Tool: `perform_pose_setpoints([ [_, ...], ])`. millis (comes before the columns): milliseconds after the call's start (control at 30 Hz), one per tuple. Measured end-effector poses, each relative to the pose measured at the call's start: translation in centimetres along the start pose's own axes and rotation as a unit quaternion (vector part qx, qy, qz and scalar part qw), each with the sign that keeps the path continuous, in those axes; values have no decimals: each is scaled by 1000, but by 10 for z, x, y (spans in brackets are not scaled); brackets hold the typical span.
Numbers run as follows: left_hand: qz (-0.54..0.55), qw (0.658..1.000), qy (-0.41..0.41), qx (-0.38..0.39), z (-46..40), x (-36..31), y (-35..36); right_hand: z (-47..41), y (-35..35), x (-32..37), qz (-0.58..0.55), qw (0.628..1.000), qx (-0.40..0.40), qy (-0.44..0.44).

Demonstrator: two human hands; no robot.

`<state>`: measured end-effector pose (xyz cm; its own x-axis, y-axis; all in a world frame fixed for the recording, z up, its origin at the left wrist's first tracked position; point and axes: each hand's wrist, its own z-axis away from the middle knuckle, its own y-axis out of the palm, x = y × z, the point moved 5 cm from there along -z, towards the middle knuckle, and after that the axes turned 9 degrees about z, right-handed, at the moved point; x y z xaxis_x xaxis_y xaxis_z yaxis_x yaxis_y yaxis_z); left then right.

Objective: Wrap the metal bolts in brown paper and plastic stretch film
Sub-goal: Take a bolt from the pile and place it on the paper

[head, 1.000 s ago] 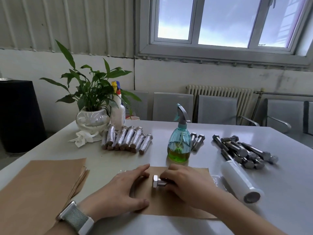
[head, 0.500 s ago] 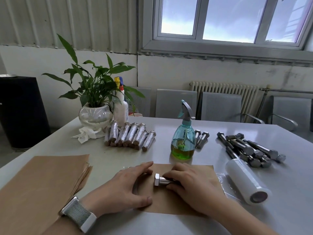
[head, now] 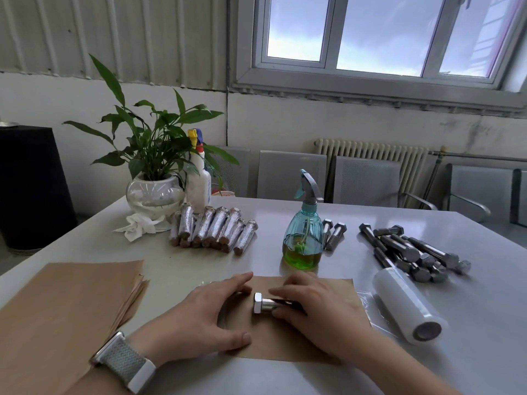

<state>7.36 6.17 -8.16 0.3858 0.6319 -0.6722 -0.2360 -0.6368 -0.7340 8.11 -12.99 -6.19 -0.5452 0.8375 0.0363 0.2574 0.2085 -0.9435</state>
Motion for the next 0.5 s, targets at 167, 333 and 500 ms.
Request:
perform_pose_setpoints([
  [167, 2, 1000, -4, 2, -1, 1, -1, -32, -61, -68, -206, 925, -231, 220],
  [333, 5, 1000, -7, 0, 0, 1, -1, -93, -46, -99, -341, 911, -48, 225],
  [500, -3, 1000, -2, -1, 0, 3, 0, -121, -30, -102, -388, 897, -59, 203],
])
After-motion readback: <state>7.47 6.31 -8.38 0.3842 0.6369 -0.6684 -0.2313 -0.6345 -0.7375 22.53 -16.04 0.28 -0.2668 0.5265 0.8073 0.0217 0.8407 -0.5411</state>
